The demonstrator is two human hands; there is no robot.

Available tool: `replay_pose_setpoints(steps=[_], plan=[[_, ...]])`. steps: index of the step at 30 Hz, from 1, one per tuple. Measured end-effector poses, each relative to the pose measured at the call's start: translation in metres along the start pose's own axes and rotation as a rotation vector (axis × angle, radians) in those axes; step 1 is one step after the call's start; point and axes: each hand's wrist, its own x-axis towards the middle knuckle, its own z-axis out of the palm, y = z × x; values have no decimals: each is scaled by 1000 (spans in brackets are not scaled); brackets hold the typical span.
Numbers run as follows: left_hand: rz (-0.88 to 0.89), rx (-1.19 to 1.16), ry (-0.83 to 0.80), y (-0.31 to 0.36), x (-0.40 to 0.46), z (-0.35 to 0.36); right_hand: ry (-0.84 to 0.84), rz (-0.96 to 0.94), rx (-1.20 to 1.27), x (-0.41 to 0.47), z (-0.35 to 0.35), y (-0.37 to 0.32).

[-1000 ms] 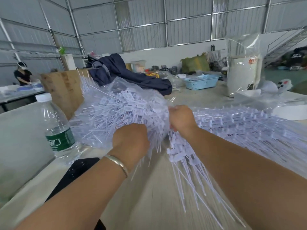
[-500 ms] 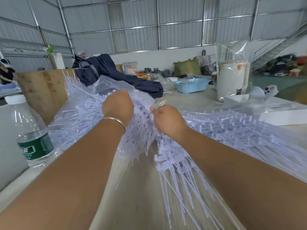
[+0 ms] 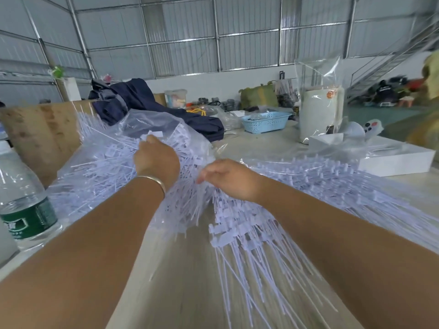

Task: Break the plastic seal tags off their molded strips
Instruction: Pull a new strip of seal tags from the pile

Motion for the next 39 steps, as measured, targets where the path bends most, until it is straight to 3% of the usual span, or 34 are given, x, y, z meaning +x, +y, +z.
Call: replay_pose_setpoints(steps=[4,7,10,13,14,16,18,20,26,30,34,36,39], plan=[[-27,-12,-26,-11,-5,1,60,37,55,-31,-35,21],[6,-181,41,-7,-22,3,70,62,-79,-58,-62,37],[57,-487,285,-9,-41,-5,103,134,-363,-85,-71,58],[218,-685,541,2,-71,-21,76,292,-534,-112,-63,73],[277,-720,525,10,-82,-26,57,324,-536,-118,-58,77],[313,-769,329,29,-105,-29,84,317,-542,-127,-48,81],[288,-716,69,45,-121,-23,195,264,-493,-132,-39,84],[265,-709,-60,54,-133,-14,307,225,-440,-138,-33,86],[166,-937,-138,57,-145,2,587,198,-536,-144,-34,93],[26,-1305,-193,57,-146,8,718,172,-197,-143,-41,95],[-96,-1503,-206,55,-152,9,810,170,276,-148,-46,92],[-101,-1518,-213,57,-156,9,794,158,381,-150,-49,87],[-85,-1484,-205,59,-156,13,524,102,445,-156,-61,80]])
